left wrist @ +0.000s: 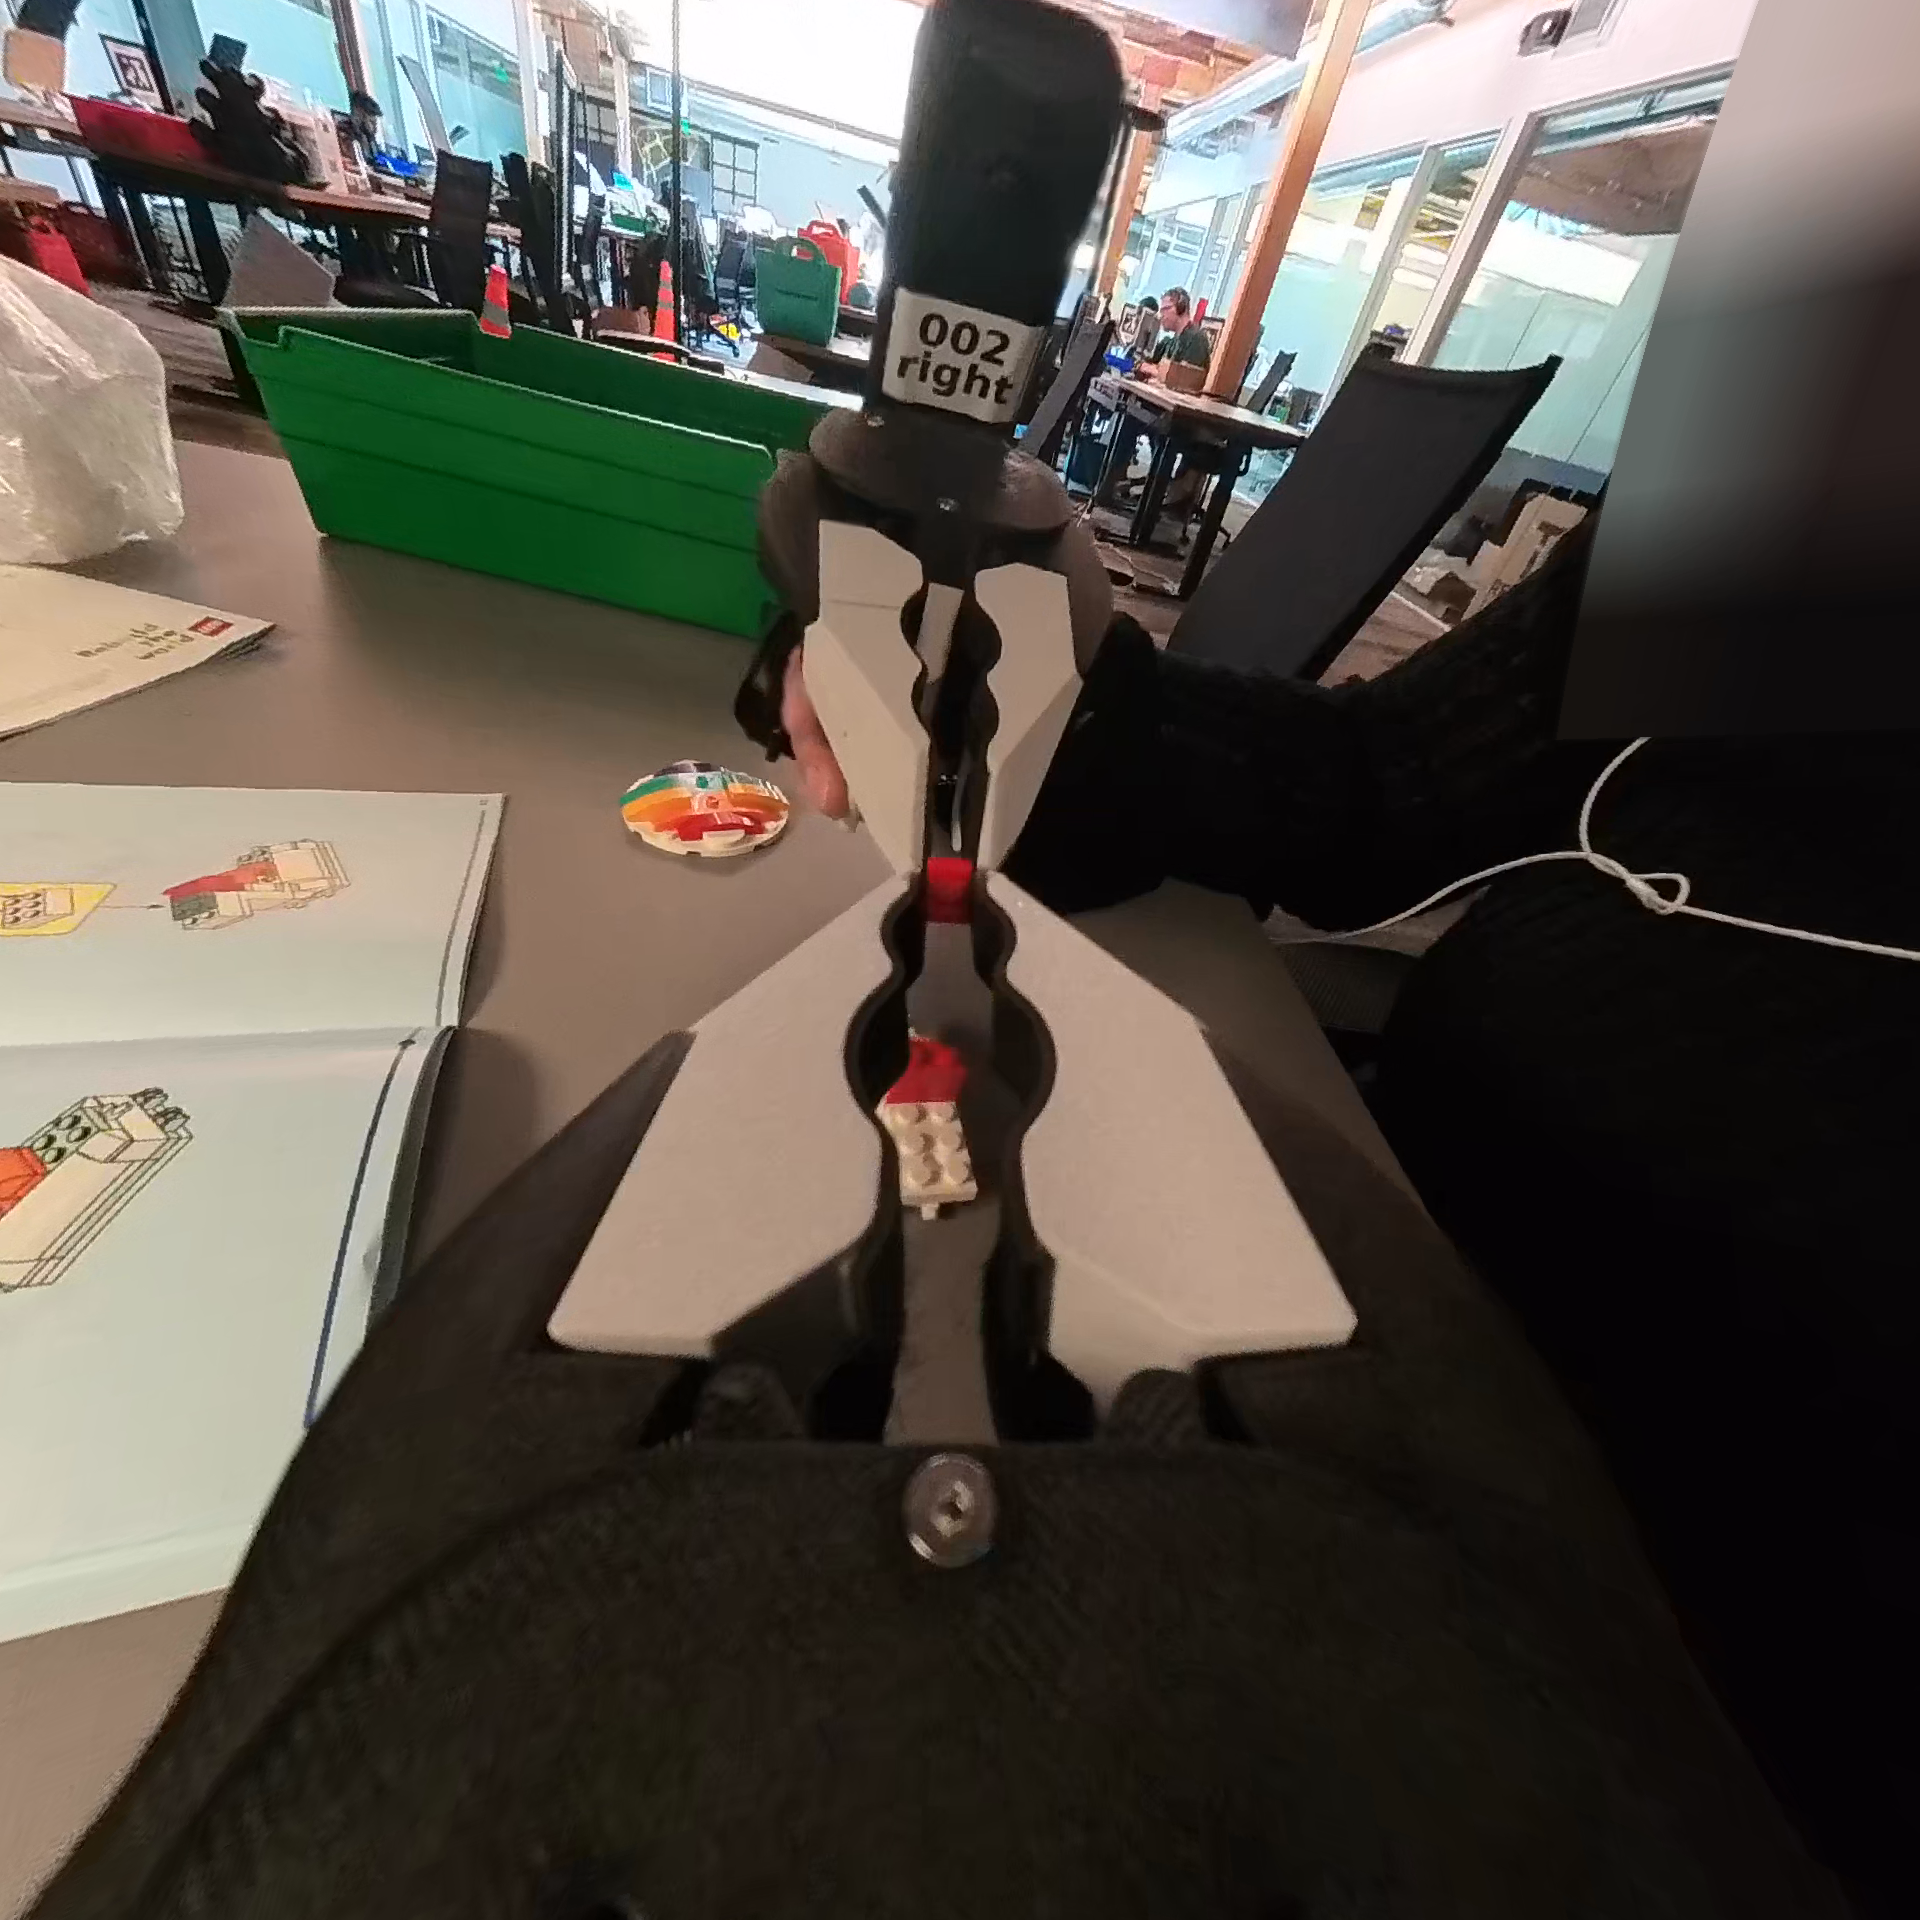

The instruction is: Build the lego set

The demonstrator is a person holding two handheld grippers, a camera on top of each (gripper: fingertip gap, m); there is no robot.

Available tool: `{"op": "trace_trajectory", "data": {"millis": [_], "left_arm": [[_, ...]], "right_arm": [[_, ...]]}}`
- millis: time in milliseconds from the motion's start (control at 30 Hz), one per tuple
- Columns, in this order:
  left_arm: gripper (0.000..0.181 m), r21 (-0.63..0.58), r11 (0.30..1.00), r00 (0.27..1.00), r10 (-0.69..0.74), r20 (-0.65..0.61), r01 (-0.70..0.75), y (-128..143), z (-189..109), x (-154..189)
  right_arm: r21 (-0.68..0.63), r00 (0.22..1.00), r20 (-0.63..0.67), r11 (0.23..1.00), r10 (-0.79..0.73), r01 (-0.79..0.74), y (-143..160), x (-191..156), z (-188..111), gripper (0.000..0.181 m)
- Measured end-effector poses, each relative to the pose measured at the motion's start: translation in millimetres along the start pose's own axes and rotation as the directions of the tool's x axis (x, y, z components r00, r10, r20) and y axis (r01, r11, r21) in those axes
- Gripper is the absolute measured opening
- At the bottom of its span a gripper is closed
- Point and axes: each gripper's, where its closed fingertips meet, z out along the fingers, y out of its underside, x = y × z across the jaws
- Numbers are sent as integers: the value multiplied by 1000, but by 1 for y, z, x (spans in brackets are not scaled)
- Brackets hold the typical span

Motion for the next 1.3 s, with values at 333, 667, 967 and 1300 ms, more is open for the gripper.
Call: {"op": "trace_trajectory", "data": {"millis": [333,667,967,1300], "left_arm": [[90,-98,995,992,-20,124,32,18,1,-14],[60,-427,904,980,55,189,31,76,17,-16],[50,-487,868,980,8,198,91,89,23,-18],[34,-435,896,974,13,226,89,81,20,-15]], "right_arm": [[-10,999,-31,1000,24,-25,15,12,-12,5],[-3,998,-27,999,53,-53,20,15,-16,5],[-2,998,-16,998,55,-55,21,13,-13,5],[5,998,-21,999,51,-51,21,14,-14,5]]}}
